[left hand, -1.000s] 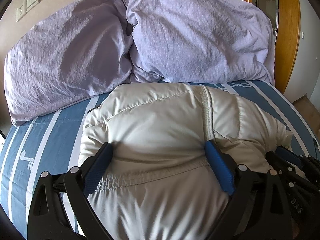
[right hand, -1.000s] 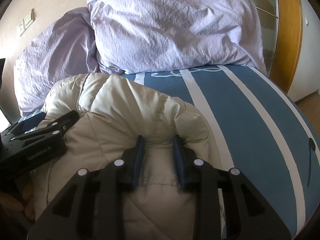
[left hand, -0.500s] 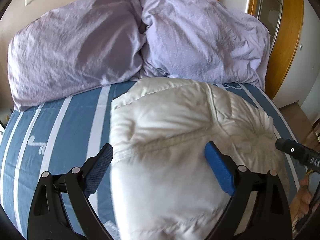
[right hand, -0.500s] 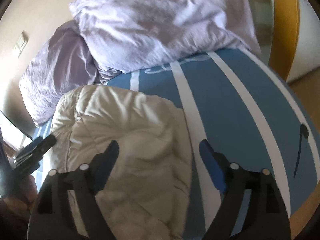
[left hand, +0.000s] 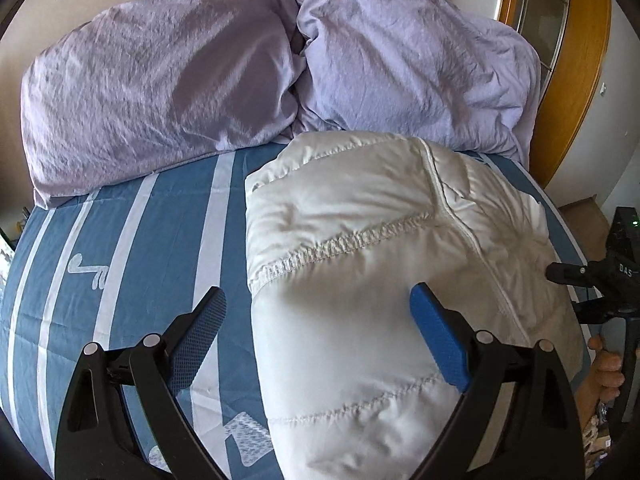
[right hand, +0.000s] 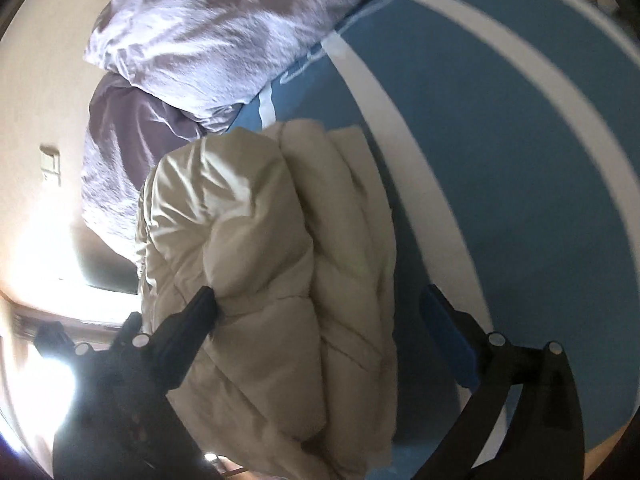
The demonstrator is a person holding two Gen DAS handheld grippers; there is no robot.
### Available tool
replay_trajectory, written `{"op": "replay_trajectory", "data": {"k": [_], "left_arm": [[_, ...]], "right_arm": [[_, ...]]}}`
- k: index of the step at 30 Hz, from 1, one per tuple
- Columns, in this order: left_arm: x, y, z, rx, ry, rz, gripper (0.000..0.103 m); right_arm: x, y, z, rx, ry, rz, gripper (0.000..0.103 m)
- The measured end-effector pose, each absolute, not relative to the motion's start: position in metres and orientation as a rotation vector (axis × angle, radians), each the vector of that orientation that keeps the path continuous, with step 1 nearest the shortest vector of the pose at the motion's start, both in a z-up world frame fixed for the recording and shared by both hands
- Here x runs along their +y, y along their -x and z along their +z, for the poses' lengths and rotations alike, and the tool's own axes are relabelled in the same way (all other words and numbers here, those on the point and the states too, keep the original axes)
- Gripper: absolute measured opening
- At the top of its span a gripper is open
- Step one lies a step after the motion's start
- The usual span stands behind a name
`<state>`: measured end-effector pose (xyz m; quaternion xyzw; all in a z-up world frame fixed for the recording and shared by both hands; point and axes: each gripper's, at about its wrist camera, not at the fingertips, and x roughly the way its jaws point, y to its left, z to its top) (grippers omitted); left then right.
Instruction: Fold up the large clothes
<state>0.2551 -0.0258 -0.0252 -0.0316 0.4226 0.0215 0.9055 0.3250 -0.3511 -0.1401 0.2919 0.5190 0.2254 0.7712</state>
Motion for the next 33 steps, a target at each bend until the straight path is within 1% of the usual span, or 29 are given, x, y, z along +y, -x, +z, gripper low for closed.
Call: {"op": "replay_trajectory", "data": {"k": [10,15,19,22,33], "left_arm": [[-0.005,-0.253,-0.025,0.897,0.110,0.058,0.094],[0.007,-0.258,-0.030,0.925,0.173,0.048,0.094],[0.020,-0.266,-0.039,0.950,0.268,0.017,0.094],[0.029,-0.273,-0.047,0.971,0.367,-0.016,0.094],[0.046,-0.290,-0.081,1.010,0.683,-0.137,0.097]], "right_arm": [[-0.334,-0.339,-0.156,1.203,-0.690,0.611,0.101],[-0.326,-0.341,-0.161,1.203,-0.706,0.634,0.100],[-0.326,-0.339,-0.162,1.187,-0.699,0.648,0.087],[-0.328,-0.337,-0.161,1.181,-0.696,0.656,0.081],[-0.329,-0.345,-0.166,1.204,-0.726,0.678,0.081]]}}
